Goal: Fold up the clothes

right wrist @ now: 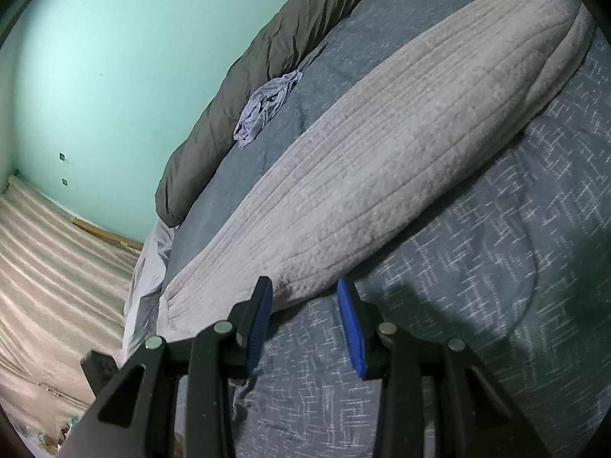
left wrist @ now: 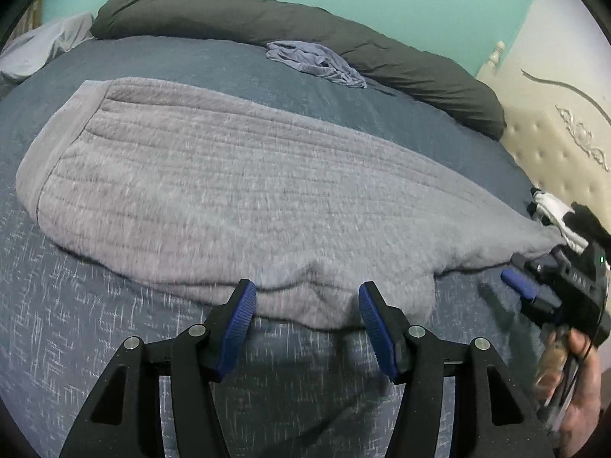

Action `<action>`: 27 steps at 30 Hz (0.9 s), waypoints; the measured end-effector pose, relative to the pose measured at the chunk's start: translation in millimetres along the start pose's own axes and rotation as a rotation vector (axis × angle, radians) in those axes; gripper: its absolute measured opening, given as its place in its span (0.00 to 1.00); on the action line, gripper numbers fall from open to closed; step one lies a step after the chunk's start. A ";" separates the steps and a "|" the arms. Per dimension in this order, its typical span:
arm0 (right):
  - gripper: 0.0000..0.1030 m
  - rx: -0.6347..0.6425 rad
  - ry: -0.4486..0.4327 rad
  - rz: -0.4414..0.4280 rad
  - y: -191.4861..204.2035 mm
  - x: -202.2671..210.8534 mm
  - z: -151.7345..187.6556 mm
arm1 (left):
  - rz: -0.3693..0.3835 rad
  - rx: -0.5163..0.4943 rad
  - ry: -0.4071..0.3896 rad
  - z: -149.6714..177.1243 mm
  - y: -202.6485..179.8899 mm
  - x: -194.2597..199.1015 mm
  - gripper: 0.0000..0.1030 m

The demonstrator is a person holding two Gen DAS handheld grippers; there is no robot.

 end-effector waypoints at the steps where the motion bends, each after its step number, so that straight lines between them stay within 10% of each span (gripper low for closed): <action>1: 0.35 -0.003 -0.003 0.003 -1.6 1.5 -1.8 | 0.007 -0.004 0.004 2.5 -1.9 0.9 0.59; 11: 0.49 -0.025 -0.154 0.117 -35.0 62.2 -57.1 | 0.036 -0.041 -0.015 -5.8 -10.3 5.0 0.59; 19: 0.56 0.047 -0.200 0.443 -91.5 155.3 -138.7 | 0.039 -0.001 -0.023 -12.4 2.3 8.7 0.60; 27: 0.62 -0.051 -0.272 0.548 -153.1 208.2 -196.3 | 0.041 0.003 -0.040 -17.1 1.0 12.9 0.60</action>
Point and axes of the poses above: each gripper's, at about its wrist camera, not at the fingertips, and x roughly against the way its jaws point, y to its left, z to its underside, the point moved 6 cm from there along -x, roughly the way its jaws point, and after that the axes turned 7 degrees about -z, right-handed, at the moved point
